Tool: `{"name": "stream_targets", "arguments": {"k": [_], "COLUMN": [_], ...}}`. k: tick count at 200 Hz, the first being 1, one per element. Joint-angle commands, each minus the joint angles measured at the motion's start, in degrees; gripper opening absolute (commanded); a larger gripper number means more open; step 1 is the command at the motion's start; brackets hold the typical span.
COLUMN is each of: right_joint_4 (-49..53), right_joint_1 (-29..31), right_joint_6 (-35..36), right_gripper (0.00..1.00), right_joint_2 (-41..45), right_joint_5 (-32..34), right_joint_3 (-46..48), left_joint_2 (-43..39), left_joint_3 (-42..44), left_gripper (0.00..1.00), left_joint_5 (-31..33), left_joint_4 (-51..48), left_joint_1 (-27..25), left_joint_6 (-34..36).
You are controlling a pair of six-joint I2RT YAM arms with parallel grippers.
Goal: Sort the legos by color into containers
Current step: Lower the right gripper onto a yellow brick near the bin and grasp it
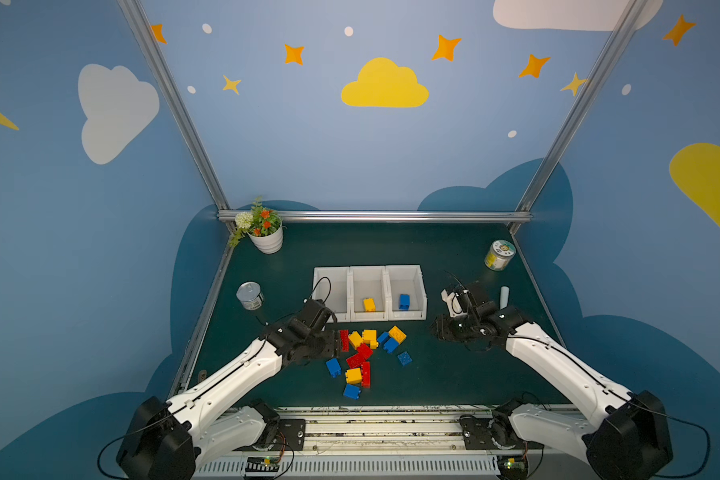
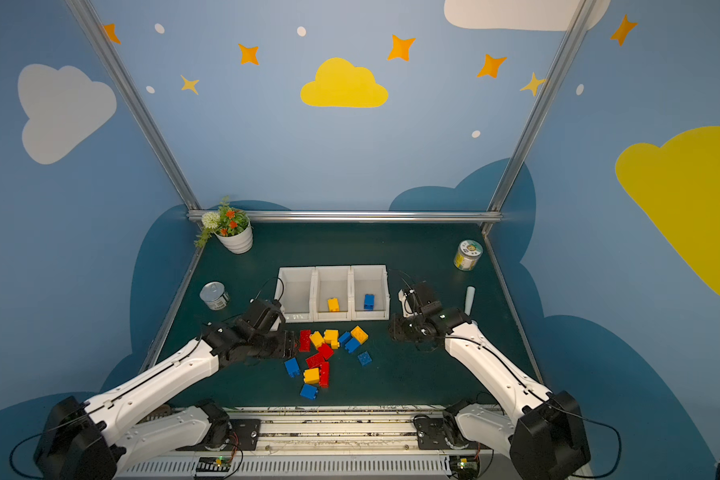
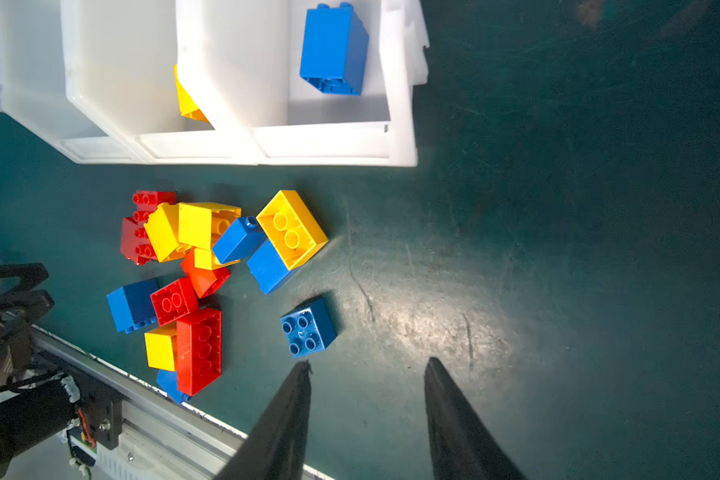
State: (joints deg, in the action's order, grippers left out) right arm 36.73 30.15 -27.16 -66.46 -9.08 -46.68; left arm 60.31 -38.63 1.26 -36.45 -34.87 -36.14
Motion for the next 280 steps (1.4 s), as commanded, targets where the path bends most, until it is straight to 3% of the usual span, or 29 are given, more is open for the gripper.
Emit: {"name": "stream_targets", "arguments": {"k": [1,55,116,146,242,280], "right_joint_4": [-0.63,0.41,9.23,7.19,8.00,8.05], "right_joint_1": [1.34,7.12,13.14,13.57,15.99,16.81], "right_joint_6": [0.18,0.62,12.05,13.40,14.44,13.74], "right_gripper": [0.46,0.47,0.50,0.50,0.48,0.41], "right_joint_2": [-2.25,-12.65,-31.79,-35.10,-41.44,-42.75], "right_joint_5": [0.12,1.84,7.49,5.57,8.07,8.62], "right_joint_3": [-1.22,-6.93,-23.64,-25.34,-27.87,-28.03], "left_joint_2": [-3.12,-7.42,-9.29,-10.84,-13.38,-13.47], "left_joint_3": [1.73,5.53,6.63,7.49,9.17,9.45], "left_gripper": [0.73,0.73,0.74,0.74,0.75,0.75], "left_joint_5": [0.24,0.81,1.64,1.91,2.83,2.52], "left_joint_4": [-2.18,-2.39,-2.28,-2.15,-1.89,-1.61], "left_joint_1": [0.10,0.06,0.08,0.06,0.06,0.11], "left_joint_6": [-3.70,-6.77,-7.60,-8.93,-10.09,-10.09]}}
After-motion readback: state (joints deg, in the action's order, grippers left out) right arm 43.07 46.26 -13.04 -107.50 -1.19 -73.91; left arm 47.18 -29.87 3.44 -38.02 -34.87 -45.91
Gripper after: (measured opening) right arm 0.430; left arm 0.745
